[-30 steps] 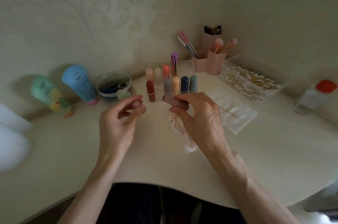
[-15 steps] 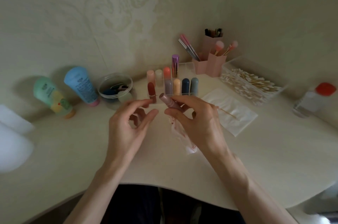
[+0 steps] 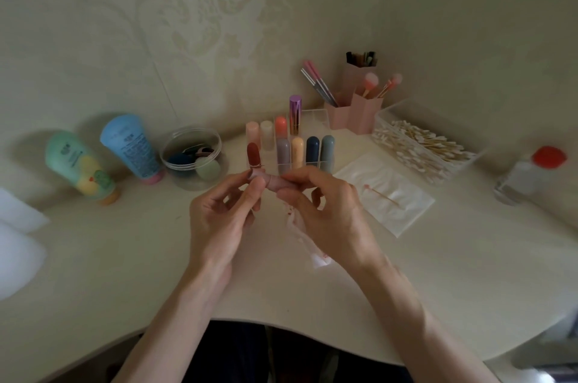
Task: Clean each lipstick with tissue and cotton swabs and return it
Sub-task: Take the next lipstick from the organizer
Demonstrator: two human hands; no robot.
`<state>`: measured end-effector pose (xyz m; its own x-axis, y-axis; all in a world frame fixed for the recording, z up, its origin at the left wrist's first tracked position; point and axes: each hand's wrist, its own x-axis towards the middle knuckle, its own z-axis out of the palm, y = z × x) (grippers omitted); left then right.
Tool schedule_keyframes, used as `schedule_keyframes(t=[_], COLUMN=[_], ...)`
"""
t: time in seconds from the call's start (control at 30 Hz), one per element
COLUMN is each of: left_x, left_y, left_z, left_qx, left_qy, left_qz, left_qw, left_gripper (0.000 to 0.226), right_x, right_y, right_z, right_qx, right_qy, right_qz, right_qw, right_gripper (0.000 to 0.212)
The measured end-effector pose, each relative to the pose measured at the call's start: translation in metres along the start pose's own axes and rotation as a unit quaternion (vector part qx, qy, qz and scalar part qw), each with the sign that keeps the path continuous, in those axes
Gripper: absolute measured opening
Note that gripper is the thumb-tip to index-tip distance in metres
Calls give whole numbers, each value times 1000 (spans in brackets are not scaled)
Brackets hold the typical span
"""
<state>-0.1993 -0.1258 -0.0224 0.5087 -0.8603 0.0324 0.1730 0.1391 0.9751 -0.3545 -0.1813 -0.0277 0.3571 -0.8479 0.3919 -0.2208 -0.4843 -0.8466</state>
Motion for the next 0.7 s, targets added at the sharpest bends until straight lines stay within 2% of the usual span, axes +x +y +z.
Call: schedule_keyframes(t=[0.1, 0.23, 0.33, 0.43, 0.53, 0.63, 0.7], left_x=[-1, -2, -2, -2, -1, 0, 1], left_y=[0, 2, 2, 3, 3, 1, 0], left_z=[-1, 0, -2, -3, -3, -4, -6], left_qx=[-5, -7, -9, -9, -13, -15, -17], left_qy=[-4, -7, -16, -14, -13, -13, -17], left_qz=[-10, -9, -6, -1, -1, -3, -3], left_qw=[1000, 1000, 1000, 1000, 1000, 1000, 1000], left_gripper=[12, 9, 13, 13, 14, 18, 22], right_x=[0, 0, 1, -1, -1, 0, -1], right_y=[-1, 1, 2, 0, 1, 3, 4], right_z=[-1, 4, 2, 3, 6, 3, 2], right_qx=[41, 40, 70, 57, 55, 57, 43], right_qy=[-33, 5, -23, -37, -5, -30, -46], right_qz=[5, 20, 29, 11, 34, 42, 34], right_qw=[999, 999, 997, 998, 998, 997, 997], right_gripper=[19, 27, 13, 22, 26, 9, 15])
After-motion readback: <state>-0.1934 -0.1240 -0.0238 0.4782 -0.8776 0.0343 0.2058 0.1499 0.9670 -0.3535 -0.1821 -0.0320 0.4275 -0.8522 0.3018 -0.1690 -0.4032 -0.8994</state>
